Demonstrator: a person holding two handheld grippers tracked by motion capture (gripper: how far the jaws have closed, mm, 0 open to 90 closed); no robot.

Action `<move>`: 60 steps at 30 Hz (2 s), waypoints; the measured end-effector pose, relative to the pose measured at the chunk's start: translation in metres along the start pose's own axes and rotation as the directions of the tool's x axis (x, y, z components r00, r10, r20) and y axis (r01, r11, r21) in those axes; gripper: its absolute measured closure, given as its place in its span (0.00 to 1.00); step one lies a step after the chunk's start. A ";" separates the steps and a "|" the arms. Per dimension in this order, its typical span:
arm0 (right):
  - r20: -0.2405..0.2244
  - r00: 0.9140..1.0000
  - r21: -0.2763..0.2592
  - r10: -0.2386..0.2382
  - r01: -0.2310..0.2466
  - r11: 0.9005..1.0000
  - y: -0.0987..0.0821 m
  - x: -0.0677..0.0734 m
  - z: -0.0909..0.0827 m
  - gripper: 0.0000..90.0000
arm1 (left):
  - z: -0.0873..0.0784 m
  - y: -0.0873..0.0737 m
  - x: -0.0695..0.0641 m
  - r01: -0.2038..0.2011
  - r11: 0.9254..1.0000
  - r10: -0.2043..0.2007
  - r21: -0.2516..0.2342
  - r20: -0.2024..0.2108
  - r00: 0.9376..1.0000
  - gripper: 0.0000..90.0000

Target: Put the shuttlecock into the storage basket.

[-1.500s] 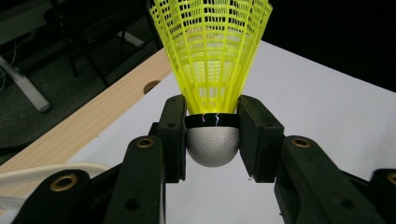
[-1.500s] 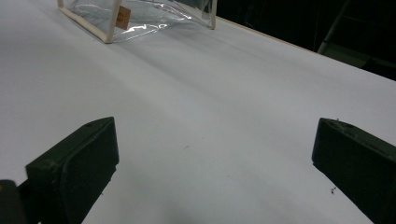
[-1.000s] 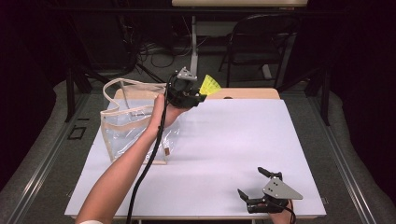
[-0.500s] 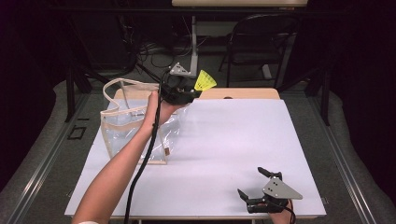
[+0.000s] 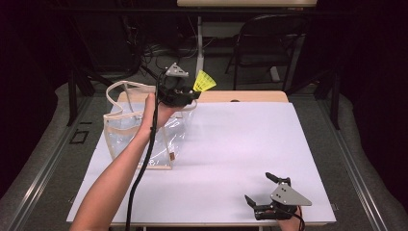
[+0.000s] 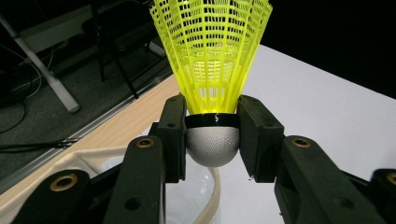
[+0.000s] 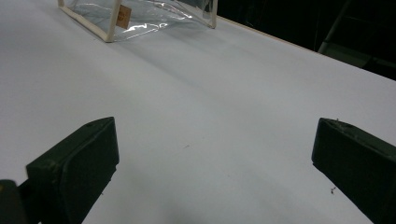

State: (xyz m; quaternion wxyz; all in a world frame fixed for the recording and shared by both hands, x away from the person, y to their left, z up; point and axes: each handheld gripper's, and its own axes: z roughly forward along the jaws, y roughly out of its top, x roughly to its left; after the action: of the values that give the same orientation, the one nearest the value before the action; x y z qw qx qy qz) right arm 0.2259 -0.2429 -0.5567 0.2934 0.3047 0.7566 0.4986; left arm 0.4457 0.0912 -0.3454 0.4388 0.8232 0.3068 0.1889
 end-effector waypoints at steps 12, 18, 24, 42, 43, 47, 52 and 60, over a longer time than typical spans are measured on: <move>-0.003 1.000 0.002 0.000 0.000 1.000 0.000 0.000 0.002 0.00 | -0.012 -0.004 0.011 0.010 1.000 -0.010 -0.013 -0.025 1.000 0.72; 0.002 1.000 0.000 0.007 -0.007 1.000 0.000 -0.001 0.001 0.00 | -0.017 -0.006 0.014 0.012 1.000 -0.013 -0.022 -0.038 0.999 0.72; -0.001 1.000 -0.001 0.005 -0.005 1.000 0.000 0.000 0.001 0.00 | -0.024 -0.008 0.019 0.018 1.000 -0.019 -0.026 -0.050 0.999 0.72; 0.001 1.000 -0.002 0.007 -0.007 1.000 0.000 -0.001 0.001 0.00 | -0.044 -0.014 0.034 0.025 0.999 -0.027 -0.034 -0.088 0.996 0.72; 0.001 1.000 -0.004 0.007 -0.007 1.000 0.000 -0.001 0.001 0.00 | -0.044 -0.015 0.035 0.029 0.999 -0.032 -0.038 -0.090 0.995 0.72; 0.002 1.000 -0.004 0.008 -0.008 1.000 0.000 -0.001 0.001 0.00 | -0.049 -0.017 0.038 0.032 0.999 -0.035 -0.036 -0.098 0.995 0.72; 0.002 1.000 -0.003 0.007 -0.007 1.000 0.000 -0.001 0.001 0.00 | -0.054 -0.019 0.042 0.036 0.998 -0.041 -0.044 -0.111 0.993 0.72; 0.001 1.000 -0.002 0.007 -0.007 1.000 0.000 -0.001 0.002 0.00 | -0.063 -0.023 0.048 0.043 0.998 -0.050 -0.054 -0.126 0.991 0.72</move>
State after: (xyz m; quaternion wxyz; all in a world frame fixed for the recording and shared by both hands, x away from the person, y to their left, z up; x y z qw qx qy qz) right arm 0.2275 -0.2426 -0.5575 0.2924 0.3071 0.7549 0.5003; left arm 0.4368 0.1715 -0.3282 0.4435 0.7906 0.3483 0.2386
